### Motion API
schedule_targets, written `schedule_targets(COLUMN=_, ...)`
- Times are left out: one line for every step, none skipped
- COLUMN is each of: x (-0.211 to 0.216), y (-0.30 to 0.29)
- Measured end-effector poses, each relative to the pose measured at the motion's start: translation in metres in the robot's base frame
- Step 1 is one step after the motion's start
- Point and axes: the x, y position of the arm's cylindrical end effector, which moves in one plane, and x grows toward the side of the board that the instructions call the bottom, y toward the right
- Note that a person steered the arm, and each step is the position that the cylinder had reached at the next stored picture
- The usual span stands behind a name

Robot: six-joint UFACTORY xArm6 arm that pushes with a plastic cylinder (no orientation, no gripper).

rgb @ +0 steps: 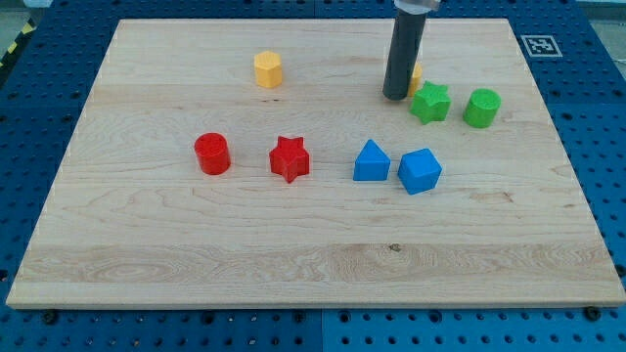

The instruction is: Move the green circle and green star to the right

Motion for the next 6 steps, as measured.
schedule_targets(x=0.007, y=-0.026)
schedule_targets(x=0.011, y=-0.033)
schedule_targets(x=0.011, y=-0.034)
schedule_targets(x=0.011, y=-0.029)
schedule_targets(x=0.011, y=0.012)
schedule_targets(x=0.011, y=0.062)
